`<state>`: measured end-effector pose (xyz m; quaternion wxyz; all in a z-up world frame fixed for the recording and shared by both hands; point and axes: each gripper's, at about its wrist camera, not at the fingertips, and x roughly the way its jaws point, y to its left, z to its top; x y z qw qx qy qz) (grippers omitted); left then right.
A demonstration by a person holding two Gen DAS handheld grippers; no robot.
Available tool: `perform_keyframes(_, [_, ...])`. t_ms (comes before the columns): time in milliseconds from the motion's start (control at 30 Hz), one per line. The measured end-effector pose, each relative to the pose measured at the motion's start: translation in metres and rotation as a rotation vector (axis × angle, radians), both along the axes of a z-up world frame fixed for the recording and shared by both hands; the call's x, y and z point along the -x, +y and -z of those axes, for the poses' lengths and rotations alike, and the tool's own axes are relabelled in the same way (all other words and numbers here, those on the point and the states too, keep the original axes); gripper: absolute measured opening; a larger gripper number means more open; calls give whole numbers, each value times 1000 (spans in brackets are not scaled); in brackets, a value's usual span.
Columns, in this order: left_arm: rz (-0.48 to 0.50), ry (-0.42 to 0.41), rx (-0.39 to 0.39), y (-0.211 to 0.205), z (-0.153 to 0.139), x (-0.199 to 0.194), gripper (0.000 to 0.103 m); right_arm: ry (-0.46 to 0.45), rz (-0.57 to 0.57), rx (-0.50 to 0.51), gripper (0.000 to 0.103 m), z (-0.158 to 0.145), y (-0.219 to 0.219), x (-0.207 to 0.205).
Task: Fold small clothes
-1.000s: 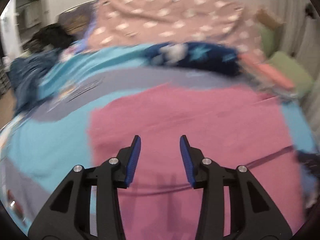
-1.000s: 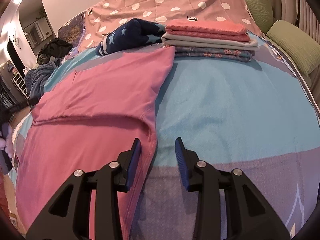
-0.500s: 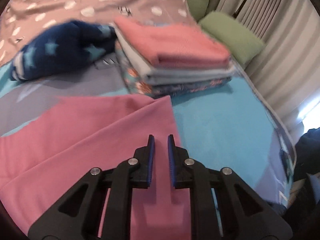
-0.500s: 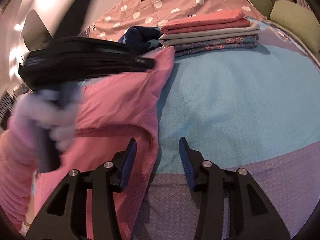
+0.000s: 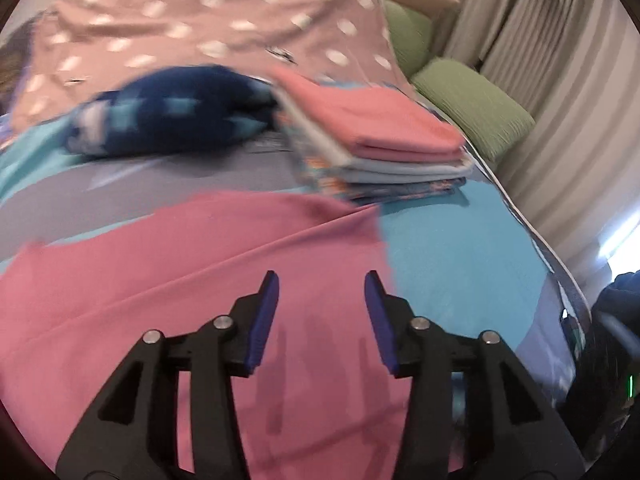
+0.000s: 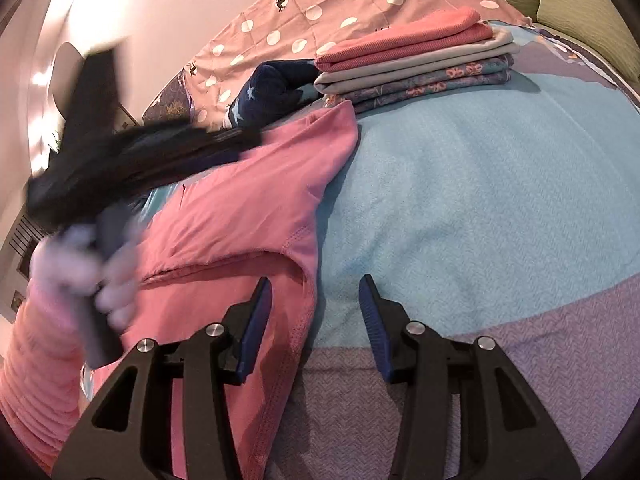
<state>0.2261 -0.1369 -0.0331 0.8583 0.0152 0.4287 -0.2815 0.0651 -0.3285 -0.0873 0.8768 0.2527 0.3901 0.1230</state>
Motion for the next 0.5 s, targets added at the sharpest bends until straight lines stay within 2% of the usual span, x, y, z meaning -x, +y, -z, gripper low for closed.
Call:
perform_keyframes(100, [-150, -50, -6, 85, -11, 19, 46, -6, 5, 8, 46, -2, 0, 0])
perform_keyframes(167, [-315, -99, -33, 162, -13, 36, 43, -9, 20, 30, 46, -5, 1, 3])
perform_keyframes(233, [-435, -91, -17, 227, -13, 51, 31, 5, 24, 73, 45, -9, 5, 0])
perform_keyframes(267, [-477, -64, 10, 259, -10, 58, 11, 8, 22, 92, 41, -11, 7, -1])
perform_keyframes(300, [-500, -43, 28, 278, -9, 62, 5, 1, 11, 113, 37, -16, 14, -3])
perform_keyframes(367, [-548, -23, 52, 315, -6, 74, 5, -25, -15, 154, 37, -26, 26, -4])
perform_keyframes(433, [-536, -4, 75, 330, -1, 80, 5, -54, -35, 221, 37, -37, 42, -7])
perform_keyframes(500, [-516, 14, 83, 332, 8, 76, 5, -79, -49, 238, 37, -45, 54, -14])
